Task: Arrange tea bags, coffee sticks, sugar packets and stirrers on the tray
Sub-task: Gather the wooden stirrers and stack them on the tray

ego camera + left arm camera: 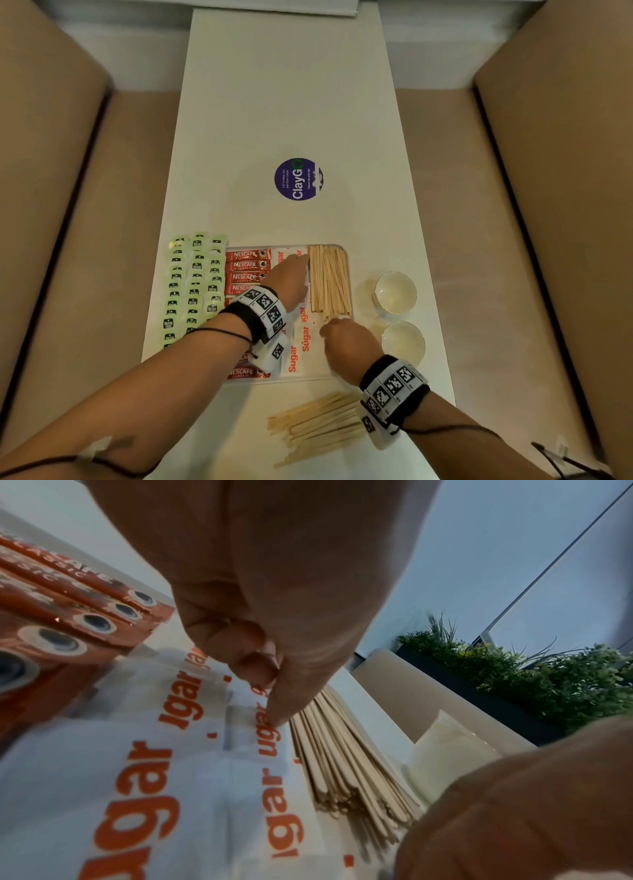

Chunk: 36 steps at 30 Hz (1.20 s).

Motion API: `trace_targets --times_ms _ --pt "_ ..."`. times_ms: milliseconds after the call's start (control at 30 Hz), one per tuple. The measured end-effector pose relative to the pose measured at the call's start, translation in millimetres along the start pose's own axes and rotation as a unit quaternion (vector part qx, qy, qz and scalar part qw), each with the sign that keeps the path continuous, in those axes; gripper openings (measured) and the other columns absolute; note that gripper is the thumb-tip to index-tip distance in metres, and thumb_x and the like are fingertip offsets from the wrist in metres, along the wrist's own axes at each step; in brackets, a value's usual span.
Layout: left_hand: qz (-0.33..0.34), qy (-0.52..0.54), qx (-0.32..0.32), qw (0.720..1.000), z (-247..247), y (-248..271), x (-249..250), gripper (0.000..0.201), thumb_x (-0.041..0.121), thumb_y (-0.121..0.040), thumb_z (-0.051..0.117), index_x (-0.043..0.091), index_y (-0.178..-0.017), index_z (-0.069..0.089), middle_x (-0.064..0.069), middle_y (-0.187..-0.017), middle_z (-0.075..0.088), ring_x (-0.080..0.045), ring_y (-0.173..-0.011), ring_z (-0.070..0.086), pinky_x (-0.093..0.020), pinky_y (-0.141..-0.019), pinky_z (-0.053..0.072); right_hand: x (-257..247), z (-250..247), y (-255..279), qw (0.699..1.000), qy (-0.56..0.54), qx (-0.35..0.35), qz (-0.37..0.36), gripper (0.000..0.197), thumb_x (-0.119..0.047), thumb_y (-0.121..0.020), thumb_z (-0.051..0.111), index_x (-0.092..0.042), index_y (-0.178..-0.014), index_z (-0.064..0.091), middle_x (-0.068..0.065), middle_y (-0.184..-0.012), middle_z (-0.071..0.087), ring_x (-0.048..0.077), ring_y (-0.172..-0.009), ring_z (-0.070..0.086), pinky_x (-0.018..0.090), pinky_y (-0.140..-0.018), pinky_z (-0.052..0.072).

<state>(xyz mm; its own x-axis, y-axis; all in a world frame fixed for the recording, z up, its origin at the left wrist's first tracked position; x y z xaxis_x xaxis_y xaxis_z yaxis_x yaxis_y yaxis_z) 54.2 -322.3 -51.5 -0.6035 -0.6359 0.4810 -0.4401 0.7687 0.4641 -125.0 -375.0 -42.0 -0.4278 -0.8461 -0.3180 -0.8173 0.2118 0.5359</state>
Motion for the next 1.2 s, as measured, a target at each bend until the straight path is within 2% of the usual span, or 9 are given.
trace_targets --times_ms 100,167,267,333,533,700,833,1033,1200 --pt "-0.007 -0.005 0.000 1.000 0.2 -0.5 1.7 0.048 0.010 -0.093 0.062 0.013 -0.138 0.044 -0.005 -0.120 0.054 -0.019 -0.097 0.057 -0.032 -0.083 0.052 -2.0 -2.2 -5.0 1.000 -0.011 0.024 -0.014 0.018 -0.006 -0.095 0.048 -0.009 -0.094 0.065 0.005 -0.099 0.064 0.025 -0.091 0.060 0.036 -0.075 0.054" --pt "-0.006 -0.007 0.000 1.000 0.6 -1.4 3.5 0.044 0.011 -0.093 0.063 0.013 -0.134 0.047 -0.005 -0.117 0.054 -0.020 -0.095 0.058 -0.033 -0.081 0.053 -1.5 -4.0 -7.0 0.999 -0.017 0.037 -0.013 0.016 -0.009 -0.096 0.050 -0.009 -0.095 0.066 0.005 -0.101 0.064 0.025 -0.092 0.061 0.035 -0.075 0.054" --pt "0.006 -0.009 0.002 1.000 0.8 -1.7 4.5 0.029 0.011 -0.092 0.062 0.017 -0.118 0.052 -0.002 -0.109 0.054 -0.019 -0.089 0.058 -0.031 -0.074 0.052 -0.3 -3.5 -5.7 0.999 -0.010 0.041 -0.011 0.016 -0.013 -0.097 0.050 -0.010 -0.094 0.066 0.005 -0.100 0.065 0.023 -0.089 0.061 0.032 -0.074 0.051" --pt "0.012 -0.006 0.001 1.000 1.8 -1.5 4.1 0.025 0.012 -0.091 0.062 0.018 -0.113 0.053 0.000 -0.105 0.054 -0.019 -0.087 0.059 -0.031 -0.073 0.052 -0.8 -2.8 -4.4 0.999 -0.010 0.041 -0.021 0.017 -0.013 -0.097 0.050 -0.011 -0.091 0.065 0.005 -0.097 0.065 0.023 -0.086 0.061 0.032 -0.073 0.053" --pt "0.022 -0.003 0.000 1.000 2.8 -1.5 4.7 0.028 0.018 -0.091 0.065 0.017 -0.115 0.052 0.000 -0.105 0.054 -0.019 -0.092 0.058 -0.033 -0.078 0.053 0.4 -9.2 -11.5 0.997 -0.027 0.066 -0.035 0.020 -0.018 -0.099 0.048 -0.009 -0.095 0.065 0.005 -0.103 0.065 0.025 -0.088 0.062 0.032 -0.073 0.051" --pt "0.020 -0.005 -0.002 1.000 5.2 -1.4 2.7 0.033 0.019 -0.090 0.068 0.019 -0.118 0.050 0.000 -0.107 0.055 -0.018 -0.092 0.059 -0.035 -0.078 0.055 -1.3 -3.4 -8.6 0.998 -0.007 0.037 -0.052 0.022 -0.021 -0.100 0.047 -0.010 -0.097 0.066 0.007 -0.102 0.065 0.026 -0.093 0.062 0.036 -0.079 0.054" --pt "0.021 -0.007 -0.002 1.000 5.9 -1.5 3.1 0.037 0.021 -0.089 0.069 0.019 -0.120 0.049 0.001 -0.109 0.054 -0.018 -0.093 0.059 -0.035 -0.079 0.055 -3.7 -4.8 -14.0 0.997 -0.018 0.057 -0.048 0.019 -0.020 -0.098 0.049 -0.011 -0.096 0.066 0.004 -0.099 0.065 0.024 -0.087 0.063 0.037 -0.076 0.056" --pt "0.022 -0.001 0.001 1.000 7.4 -0.9 2.3 0.035 0.021 -0.088 0.070 0.021 -0.117 0.049 0.001 -0.107 0.055 -0.018 -0.092 0.060 -0.038 -0.079 0.057 -7.9 -3.5 -17.2 0.998 -0.010 0.041 -0.051 0.018 -0.015 -0.097 0.050 -0.012 -0.094 0.067 0.003 -0.096 0.065 0.023 -0.084 0.063 0.035 -0.078 0.056" --pt "0.020 -0.002 0.003 1.000 8.1 -0.7 2.8 0.037 0.020 -0.088 0.071 0.020 -0.117 0.049 0.002 -0.108 0.054 -0.017 -0.093 0.059 -0.035 -0.080 0.055 -9.6 -8.1 -21.4 0.998 -0.024 0.041 -0.029 0.019 -0.019 -0.098 0.050 -0.013 -0.098 0.067 0.003 -0.096 0.065 0.024 -0.083 0.065 0.038 -0.076 0.058"
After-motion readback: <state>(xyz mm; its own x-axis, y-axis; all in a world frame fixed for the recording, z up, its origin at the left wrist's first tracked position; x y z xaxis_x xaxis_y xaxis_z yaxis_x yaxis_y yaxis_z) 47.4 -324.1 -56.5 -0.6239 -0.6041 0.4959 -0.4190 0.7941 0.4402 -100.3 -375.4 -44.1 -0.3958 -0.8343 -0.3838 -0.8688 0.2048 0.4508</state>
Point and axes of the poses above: each hand's wrist, its own y-axis away from the middle knuckle, its own z-axis out of the palm, x = y × z, the point moved 1 cm from there along -y, towards the middle knuckle
